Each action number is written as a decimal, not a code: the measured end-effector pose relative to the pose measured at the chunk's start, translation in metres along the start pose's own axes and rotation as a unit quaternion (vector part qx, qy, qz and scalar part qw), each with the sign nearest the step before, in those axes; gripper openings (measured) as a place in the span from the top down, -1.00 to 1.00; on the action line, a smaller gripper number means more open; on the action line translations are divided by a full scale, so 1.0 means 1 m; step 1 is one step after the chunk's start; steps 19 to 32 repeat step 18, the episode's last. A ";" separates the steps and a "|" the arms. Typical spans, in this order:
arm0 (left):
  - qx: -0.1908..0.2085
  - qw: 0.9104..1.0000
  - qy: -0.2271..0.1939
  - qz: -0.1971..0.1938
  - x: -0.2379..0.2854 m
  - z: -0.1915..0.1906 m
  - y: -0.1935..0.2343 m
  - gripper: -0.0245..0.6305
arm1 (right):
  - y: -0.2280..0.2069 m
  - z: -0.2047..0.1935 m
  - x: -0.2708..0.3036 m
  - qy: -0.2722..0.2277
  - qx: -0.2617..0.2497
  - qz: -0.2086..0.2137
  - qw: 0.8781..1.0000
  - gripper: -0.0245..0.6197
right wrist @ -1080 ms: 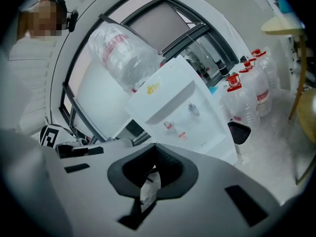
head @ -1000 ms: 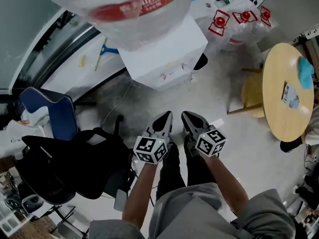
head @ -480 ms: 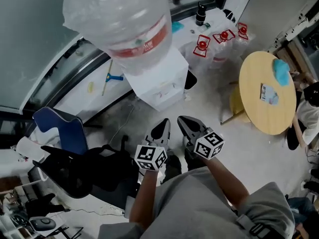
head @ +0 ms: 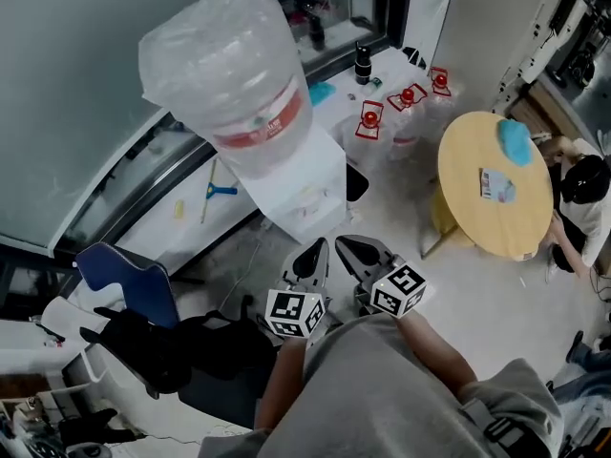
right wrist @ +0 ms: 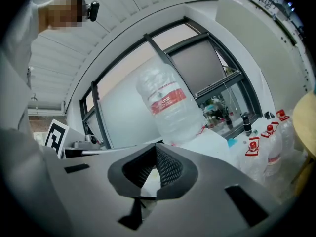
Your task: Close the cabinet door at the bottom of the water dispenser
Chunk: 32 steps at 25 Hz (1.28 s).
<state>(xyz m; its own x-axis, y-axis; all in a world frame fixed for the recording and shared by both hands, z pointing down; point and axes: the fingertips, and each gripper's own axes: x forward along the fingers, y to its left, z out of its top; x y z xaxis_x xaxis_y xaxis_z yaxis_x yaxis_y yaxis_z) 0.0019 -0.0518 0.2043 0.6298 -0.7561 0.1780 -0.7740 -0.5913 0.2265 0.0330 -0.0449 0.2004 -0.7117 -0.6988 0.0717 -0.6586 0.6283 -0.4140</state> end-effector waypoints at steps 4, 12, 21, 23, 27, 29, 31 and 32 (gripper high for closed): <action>0.012 1.000 -0.010 -0.013 0.005 0.011 -0.003 0.91 | -0.005 0.016 0.004 -0.021 -0.013 -0.001 1.000 0.90; 0.024 0.999 -0.021 -0.025 0.011 0.025 -0.007 0.91 | -0.012 0.031 0.008 -0.049 -0.016 -0.009 0.999 0.90; 0.024 0.999 -0.028 -0.018 0.020 0.029 0.004 0.91 | -0.020 0.034 0.021 -0.051 -0.023 -0.004 0.998 0.90; 0.024 0.999 -0.028 -0.018 0.020 0.029 0.004 0.91 | -0.020 0.034 0.021 -0.051 -0.023 -0.004 0.998 0.90; 0.024 0.999 -0.028 -0.018 0.020 0.029 0.004 0.91 | -0.020 0.034 0.021 -0.051 -0.023 -0.004 0.998 0.90; 0.024 0.999 -0.028 -0.018 0.020 0.029 0.004 0.91 | -0.020 0.034 0.021 -0.051 -0.023 -0.004 0.998 0.90; 0.024 0.999 -0.028 -0.018 0.020 0.029 0.004 0.91 | -0.020 0.034 0.021 -0.051 -0.023 -0.004 0.998 0.90; 0.024 0.999 -0.028 -0.018 0.020 0.029 0.004 0.91 | -0.020 0.034 0.021 -0.051 -0.023 -0.004 0.998 0.90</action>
